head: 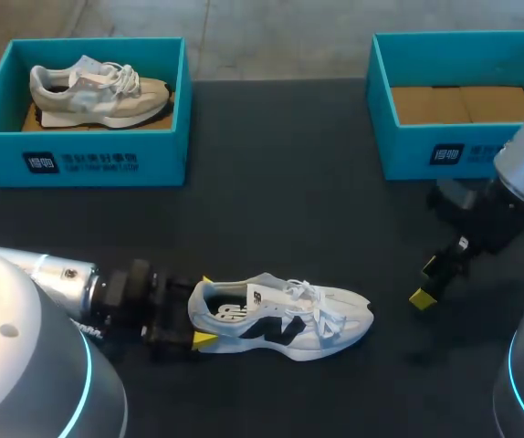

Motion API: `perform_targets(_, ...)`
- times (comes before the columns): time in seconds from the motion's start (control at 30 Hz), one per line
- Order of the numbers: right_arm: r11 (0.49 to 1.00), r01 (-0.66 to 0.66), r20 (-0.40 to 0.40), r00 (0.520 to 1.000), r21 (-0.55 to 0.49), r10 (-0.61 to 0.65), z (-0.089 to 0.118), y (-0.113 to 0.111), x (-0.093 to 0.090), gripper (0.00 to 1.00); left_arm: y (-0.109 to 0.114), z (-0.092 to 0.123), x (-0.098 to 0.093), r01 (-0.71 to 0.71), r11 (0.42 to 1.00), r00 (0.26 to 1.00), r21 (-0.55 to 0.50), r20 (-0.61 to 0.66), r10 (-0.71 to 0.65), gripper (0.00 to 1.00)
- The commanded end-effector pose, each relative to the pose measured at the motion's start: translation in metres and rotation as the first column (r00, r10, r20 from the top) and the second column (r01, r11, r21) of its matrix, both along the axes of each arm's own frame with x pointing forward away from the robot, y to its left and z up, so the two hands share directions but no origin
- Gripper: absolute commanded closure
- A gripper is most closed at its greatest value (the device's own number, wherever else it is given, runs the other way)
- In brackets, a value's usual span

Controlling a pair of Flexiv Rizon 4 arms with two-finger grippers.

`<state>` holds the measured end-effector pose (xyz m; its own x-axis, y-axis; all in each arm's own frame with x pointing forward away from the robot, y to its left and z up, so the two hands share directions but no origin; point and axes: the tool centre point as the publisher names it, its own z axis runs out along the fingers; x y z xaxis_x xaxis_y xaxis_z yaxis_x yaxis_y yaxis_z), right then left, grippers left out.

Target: Take the shoe out of the shoebox, open the shoe tongue, remove and reinsert the insole, then place the shoe into the shoebox

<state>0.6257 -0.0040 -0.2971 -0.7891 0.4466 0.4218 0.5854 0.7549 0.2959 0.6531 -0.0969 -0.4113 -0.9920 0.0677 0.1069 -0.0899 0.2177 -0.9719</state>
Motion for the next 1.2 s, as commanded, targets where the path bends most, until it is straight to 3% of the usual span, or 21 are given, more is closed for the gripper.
perform_targets(0.03, 1.000, 0.001, 0.001, 1.000, -0.002, -0.001, 0.000, 0.000, -0.001, 0.00, -0.007, -0.003, 0.000, 0.005, 1.000, 1.000, -0.004, -0.005, -0.005, 0.00)
perform_targets(0.83, 1.000, 0.001, 0.001, 1.000, -0.002, -0.001, 0.000, 0.000, -0.001, 0.00, -0.024, -0.006, -0.006, 0.002, 1.000, 1.000, -0.019, 0.004, -0.002, 0.00)
perform_targets(0.87, 1.000, 0.001, 0.001, 1.000, -0.002, -0.001, 0.000, 0.000, -0.001, 0.00, -0.023, -0.006, -0.006, 0.002, 1.000, 1.000, -0.019, 0.005, -0.002, 0.14)
perform_targets(0.93, 1.000, 0.001, 0.001, 1.000, -0.002, -0.001, 0.000, 0.000, -0.001, 0.00, -0.023, -0.007, -0.007, 0.001, 1.000, 1.000, -0.020, 0.006, -0.001, 0.80)
perform_targets(0.97, 1.000, 0.001, 0.001, 1.000, -0.002, -0.001, 0.000, 0.000, -0.001, 0.00, -0.022, -0.006, -0.007, 0.001, 1.000, 1.000, -0.022, 0.006, -0.001, 1.00)
perform_targets(1.2, 1.000, 0.001, 0.001, 1.000, -0.002, -0.001, 0.000, 0.000, -0.001, 0.00, -0.019, -0.005, -0.008, 0.006, 1.000, 1.000, -0.027, 0.014, -0.005, 1.00)
